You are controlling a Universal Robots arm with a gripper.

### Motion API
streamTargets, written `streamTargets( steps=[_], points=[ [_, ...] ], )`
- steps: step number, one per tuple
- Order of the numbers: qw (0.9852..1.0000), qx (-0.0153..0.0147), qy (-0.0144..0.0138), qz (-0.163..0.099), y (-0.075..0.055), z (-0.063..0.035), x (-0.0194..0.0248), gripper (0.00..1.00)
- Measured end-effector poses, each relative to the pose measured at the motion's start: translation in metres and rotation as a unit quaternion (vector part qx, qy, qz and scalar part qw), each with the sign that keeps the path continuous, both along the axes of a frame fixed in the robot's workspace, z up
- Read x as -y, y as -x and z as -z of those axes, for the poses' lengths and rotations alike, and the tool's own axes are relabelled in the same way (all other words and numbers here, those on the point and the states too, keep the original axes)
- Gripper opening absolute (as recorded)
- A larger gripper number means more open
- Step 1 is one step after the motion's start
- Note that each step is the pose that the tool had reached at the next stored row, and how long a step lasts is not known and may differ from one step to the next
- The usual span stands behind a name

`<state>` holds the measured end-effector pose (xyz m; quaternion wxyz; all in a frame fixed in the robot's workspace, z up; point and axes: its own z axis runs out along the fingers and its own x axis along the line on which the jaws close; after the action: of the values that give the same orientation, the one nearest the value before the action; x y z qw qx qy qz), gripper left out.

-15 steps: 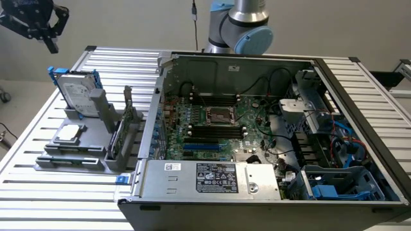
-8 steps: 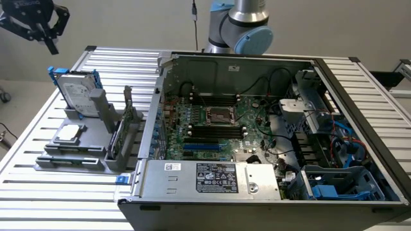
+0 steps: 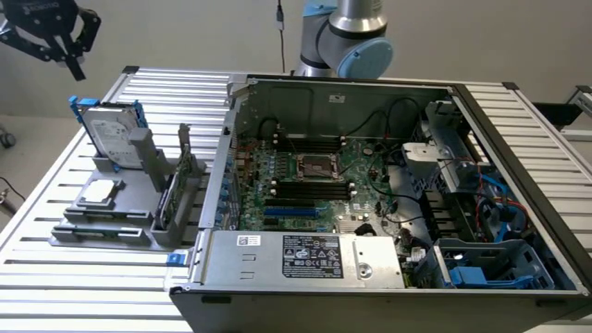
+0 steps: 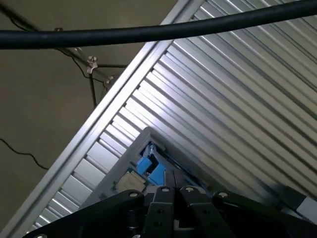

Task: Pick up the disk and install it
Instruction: 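Pick up the disk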

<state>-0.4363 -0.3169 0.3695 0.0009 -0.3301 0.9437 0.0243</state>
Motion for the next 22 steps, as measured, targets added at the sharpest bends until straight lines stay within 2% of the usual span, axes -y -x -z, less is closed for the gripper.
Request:
streamTargets(
  steps=[3,6,11,14,17,20,22],
  points=[
    [0.9996,0.0023,0.0017,-0.027,0.0000,0.0008,0.0000,0.11],
    [0.9985,0.0043,0.0033,-0.054,0.0000,0.0016,0.0000,0.11],
    [0.9950,0.0074,0.0055,-0.100,0.0000,0.0030,0.0000,0.11],
    [0.9919,0.0089,0.0065,-0.126,0.0000,0.0038,0.0000,0.11],
    [0.9880,0.0102,0.0074,-0.154,0.0000,0.0047,0.0000,0.11],
    [0.9834,0.0113,0.0081,-0.181,0.0000,0.0056,0.0000,0.11],
    [0.9799,0.0120,0.0085,-0.199,0.0000,0.0062,0.0000,0.11]
  ],
)
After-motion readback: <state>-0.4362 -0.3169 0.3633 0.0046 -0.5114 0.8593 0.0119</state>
